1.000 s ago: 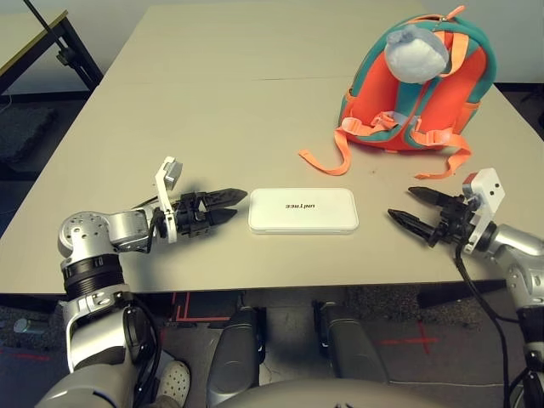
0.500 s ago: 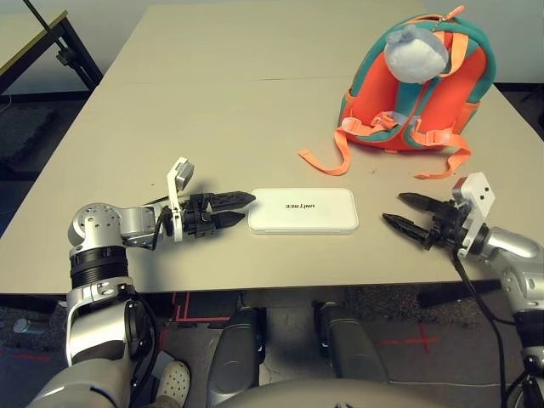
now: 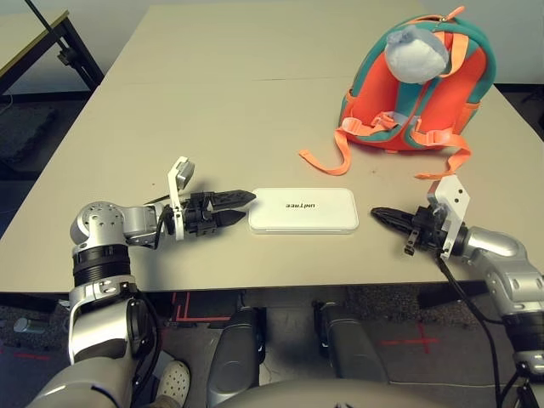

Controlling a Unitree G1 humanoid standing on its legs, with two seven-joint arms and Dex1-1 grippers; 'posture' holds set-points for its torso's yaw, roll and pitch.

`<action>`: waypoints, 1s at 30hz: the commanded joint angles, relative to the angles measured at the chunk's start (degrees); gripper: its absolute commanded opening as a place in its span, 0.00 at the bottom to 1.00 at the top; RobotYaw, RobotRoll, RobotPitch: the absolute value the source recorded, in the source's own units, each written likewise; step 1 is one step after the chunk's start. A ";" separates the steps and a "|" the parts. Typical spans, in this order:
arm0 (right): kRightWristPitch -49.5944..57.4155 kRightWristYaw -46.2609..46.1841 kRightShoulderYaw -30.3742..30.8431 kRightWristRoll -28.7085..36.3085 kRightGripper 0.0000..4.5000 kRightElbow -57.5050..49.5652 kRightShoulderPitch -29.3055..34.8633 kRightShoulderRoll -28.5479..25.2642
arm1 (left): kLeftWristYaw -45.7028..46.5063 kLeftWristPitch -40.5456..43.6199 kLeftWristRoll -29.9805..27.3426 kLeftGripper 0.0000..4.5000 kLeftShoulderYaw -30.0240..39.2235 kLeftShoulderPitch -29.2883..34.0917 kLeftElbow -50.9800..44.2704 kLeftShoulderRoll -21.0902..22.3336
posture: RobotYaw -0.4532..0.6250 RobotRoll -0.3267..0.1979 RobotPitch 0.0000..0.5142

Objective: Put the pencil case into the backpack and zip it.

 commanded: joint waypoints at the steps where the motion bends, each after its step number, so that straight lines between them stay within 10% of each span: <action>1: 1.21 -1.05 2.48 -0.93 0.01 -2.74 0.84 1.20 | 1.17 -1.22 2.64 1.00 0.47 -0.10 0.70 -0.39 | 0.29 0.62 0.32; 30: -0.18 -3.71 7.00 -1.96 0.01 -3.48 -2.24 7.61 | 0.76 -5.75 6.92 1.00 1.64 -1.62 1.53 -2.17 | 0.30 0.62 0.33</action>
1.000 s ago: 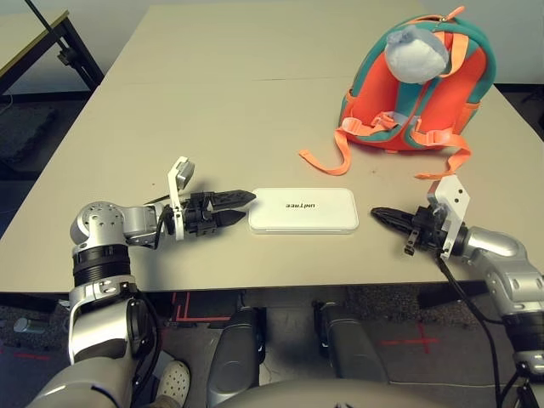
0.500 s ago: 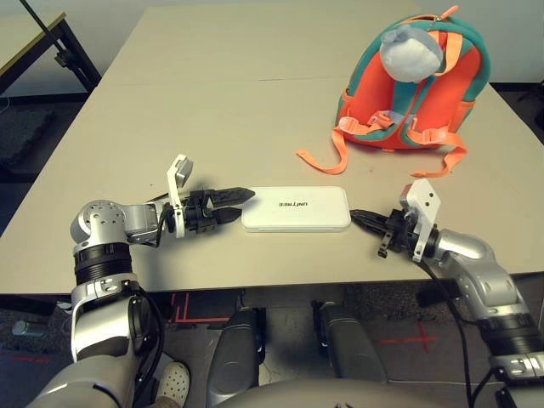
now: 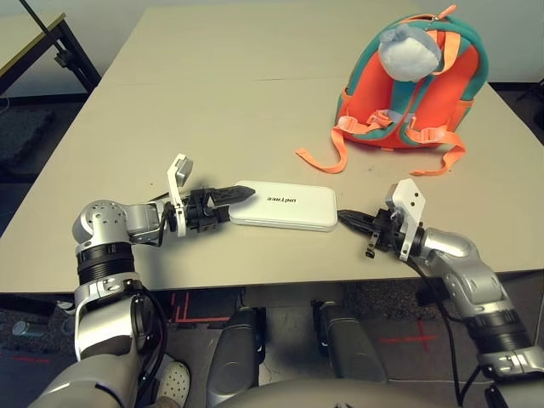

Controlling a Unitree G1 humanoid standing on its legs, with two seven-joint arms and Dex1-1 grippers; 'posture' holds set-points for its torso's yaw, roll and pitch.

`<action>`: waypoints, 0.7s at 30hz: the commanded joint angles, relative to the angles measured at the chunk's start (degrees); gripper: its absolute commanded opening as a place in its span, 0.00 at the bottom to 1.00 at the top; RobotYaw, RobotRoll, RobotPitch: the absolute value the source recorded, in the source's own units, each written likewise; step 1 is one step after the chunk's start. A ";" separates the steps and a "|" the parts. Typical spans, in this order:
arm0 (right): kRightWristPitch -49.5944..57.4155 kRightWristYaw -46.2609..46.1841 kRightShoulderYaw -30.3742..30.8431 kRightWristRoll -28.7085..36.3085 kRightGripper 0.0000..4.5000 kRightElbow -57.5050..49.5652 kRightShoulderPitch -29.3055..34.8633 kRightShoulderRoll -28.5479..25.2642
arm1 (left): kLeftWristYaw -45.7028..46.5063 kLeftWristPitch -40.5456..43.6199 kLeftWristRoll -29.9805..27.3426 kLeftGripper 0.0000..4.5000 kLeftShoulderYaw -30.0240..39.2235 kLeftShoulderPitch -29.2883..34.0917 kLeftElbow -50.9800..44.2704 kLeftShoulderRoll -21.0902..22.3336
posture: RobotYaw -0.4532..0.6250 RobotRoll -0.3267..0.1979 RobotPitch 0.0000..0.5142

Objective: Put the pencil case into the backpack and zip it.

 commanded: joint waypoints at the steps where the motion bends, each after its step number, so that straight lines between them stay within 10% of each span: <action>1: -0.95 0.65 0.75 -0.22 0.01 0.31 0.10 0.29 | 0.94 -2.92 2.47 1.00 0.02 -0.72 1.67 -0.08 | 0.30 0.62 0.33; 10: -1.84 0.85 0.76 -0.56 0.00 1.33 -0.29 0.16 | -1.26 -4.19 0.42 0.33 1.03 -2.87 -0.72 -0.81 | 0.30 0.62 0.33; 21: -2.64 1.80 0.99 -1.33 0.00 2.45 -0.54 -0.16 | 1.75 -8.88 -6.04 0.31 8.65 -9.70 -7.76 -5.98 | 0.31 0.62 0.33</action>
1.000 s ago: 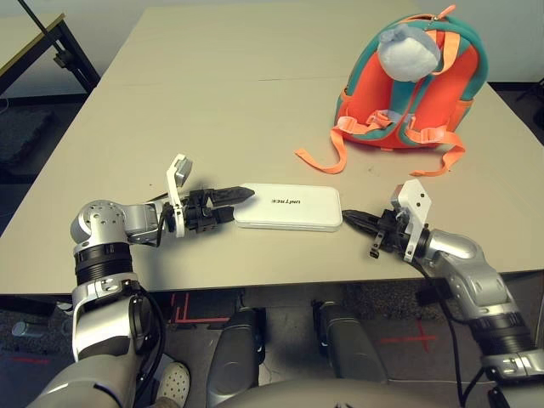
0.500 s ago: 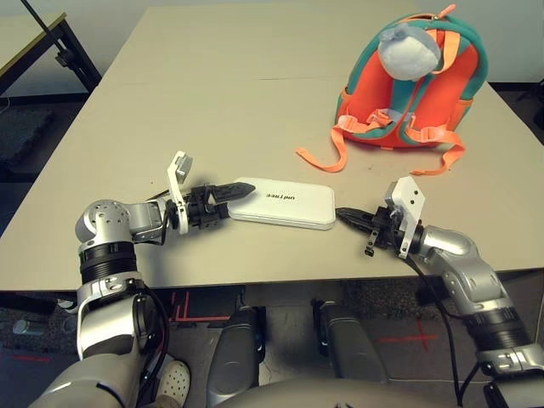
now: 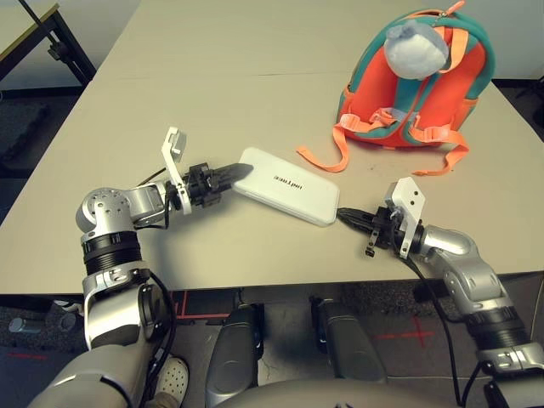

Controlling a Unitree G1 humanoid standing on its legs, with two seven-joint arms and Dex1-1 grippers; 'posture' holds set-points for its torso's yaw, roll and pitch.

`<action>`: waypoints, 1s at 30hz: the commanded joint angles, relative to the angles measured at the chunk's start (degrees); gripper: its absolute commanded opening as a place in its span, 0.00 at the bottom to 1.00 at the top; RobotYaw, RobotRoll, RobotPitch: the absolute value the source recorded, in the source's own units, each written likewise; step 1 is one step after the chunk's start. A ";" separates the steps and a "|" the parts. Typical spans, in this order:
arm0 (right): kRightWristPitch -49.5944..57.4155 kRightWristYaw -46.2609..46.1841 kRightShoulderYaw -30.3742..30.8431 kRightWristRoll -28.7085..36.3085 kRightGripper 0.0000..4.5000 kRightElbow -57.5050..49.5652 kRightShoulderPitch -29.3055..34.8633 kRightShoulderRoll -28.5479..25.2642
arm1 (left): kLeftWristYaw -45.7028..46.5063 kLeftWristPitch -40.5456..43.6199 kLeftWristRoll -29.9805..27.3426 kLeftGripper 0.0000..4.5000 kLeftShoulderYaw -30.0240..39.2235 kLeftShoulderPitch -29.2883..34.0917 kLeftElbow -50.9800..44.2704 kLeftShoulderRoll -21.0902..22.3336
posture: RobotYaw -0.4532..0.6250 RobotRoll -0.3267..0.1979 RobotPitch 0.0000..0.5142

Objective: Put the pencil case into the backpack and zip it.

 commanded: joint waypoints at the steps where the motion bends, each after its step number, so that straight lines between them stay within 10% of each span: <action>1: -0.41 0.59 0.81 -0.48 0.00 1.34 0.12 -0.04 | 1.29 -1.56 -3.71 0.31 3.10 -2.44 -2.68 -0.67 | 0.31 0.62 0.33; 21: 1.80 -0.88 -0.32 -1.49 0.00 1.37 1.26 -1.80 | 6.20 -9.79 -7.87 0.31 3.02 -3.21 -7.10 0.30 | 0.32 0.62 0.36; 30: 12.11 -14.84 -12.69 6.44 0.14 -2.36 0.42 0.96 | 7.85 -15.77 -6.96 0.30 1.77 -1.94 -7.79 -0.32 | 0.31 0.62 0.36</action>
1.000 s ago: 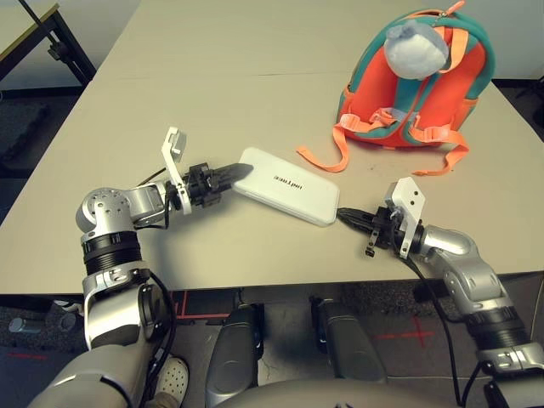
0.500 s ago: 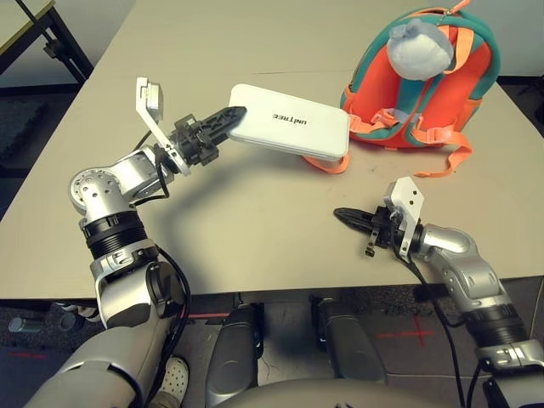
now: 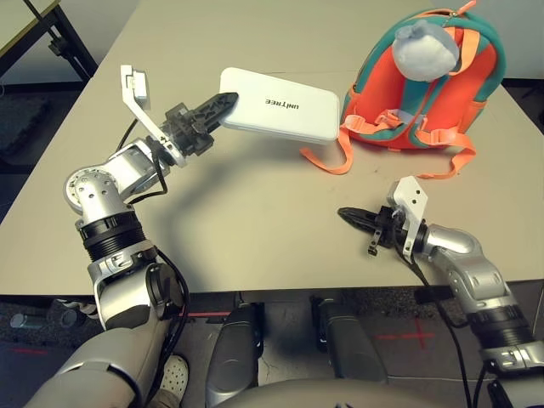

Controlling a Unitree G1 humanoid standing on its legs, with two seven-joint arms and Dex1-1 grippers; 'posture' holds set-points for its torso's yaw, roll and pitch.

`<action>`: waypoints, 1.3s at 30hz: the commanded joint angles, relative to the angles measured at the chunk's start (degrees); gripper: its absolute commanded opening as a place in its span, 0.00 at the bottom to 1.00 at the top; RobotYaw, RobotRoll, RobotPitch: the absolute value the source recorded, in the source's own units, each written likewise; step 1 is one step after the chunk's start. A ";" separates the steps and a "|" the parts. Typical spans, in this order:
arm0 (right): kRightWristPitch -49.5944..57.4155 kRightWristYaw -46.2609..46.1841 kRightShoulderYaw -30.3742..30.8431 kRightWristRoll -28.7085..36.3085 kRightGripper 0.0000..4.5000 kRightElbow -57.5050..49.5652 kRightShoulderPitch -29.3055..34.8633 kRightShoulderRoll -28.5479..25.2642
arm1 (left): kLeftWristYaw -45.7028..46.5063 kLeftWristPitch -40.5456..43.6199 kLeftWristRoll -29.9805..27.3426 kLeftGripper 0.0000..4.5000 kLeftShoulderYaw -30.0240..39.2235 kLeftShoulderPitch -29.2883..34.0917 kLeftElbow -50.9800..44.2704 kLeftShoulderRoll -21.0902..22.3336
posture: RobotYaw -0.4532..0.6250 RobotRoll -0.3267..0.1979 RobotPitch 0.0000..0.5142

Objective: Put the pencil case into the backpack and zip it.

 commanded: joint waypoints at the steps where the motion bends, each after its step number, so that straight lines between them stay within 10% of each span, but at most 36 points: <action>1: 3.36 -5.27 -4.95 3.64 0.21 -1.96 -0.64 1.89 | 0.50 -2.38 -0.66 0.30 -0.36 0.36 -1.24 -0.03 | 0.31 0.62 0.36; 10: 15.26 -17.75 -18.79 20.39 0.99 -6.12 -10.45 5.79 | 1.52 -5.59 -0.98 0.30 -0.61 -0.48 1.37 -0.93 | 0.29 0.62 0.32; 18: 20.64 -20.63 -21.30 24.85 1.00 -6.34 -14.99 0.80 | 1.58 -6.75 -0.91 0.30 -1.76 -0.11 1.70 -0.53 | 0.29 0.62 0.32; 39: -2.25 -15.43 -12.95 6.95 1.00 28.44 -31.25 3.48 | 2.78 -8.71 -0.81 0.30 -2.82 0.23 0.67 0.38 | 0.32 0.62 0.32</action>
